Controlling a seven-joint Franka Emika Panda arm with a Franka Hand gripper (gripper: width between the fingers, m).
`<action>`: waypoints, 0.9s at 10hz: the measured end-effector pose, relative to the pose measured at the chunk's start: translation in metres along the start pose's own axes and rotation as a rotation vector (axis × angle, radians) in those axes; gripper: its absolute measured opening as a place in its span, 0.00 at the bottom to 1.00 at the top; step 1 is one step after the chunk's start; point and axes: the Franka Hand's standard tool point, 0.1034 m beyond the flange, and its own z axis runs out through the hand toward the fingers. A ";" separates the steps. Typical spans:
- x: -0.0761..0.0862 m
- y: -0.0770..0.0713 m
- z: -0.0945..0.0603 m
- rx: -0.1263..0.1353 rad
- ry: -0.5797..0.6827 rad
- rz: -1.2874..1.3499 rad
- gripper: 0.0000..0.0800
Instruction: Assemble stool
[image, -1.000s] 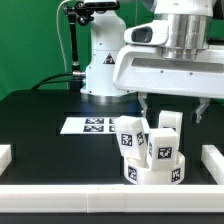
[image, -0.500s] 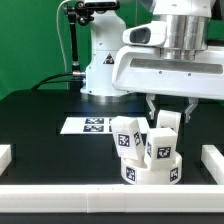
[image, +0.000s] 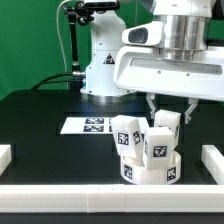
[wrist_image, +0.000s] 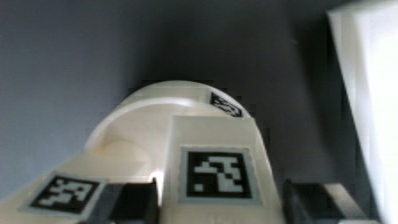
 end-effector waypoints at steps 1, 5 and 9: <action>-0.001 -0.001 0.000 0.002 0.000 0.090 0.42; -0.005 -0.011 0.001 0.042 0.014 0.513 0.42; -0.006 -0.015 0.000 0.064 -0.009 0.810 0.42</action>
Offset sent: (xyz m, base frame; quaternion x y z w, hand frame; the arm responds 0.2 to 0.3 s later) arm -0.0090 0.0054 -0.0115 0.0132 0.0005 0.2957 0.9552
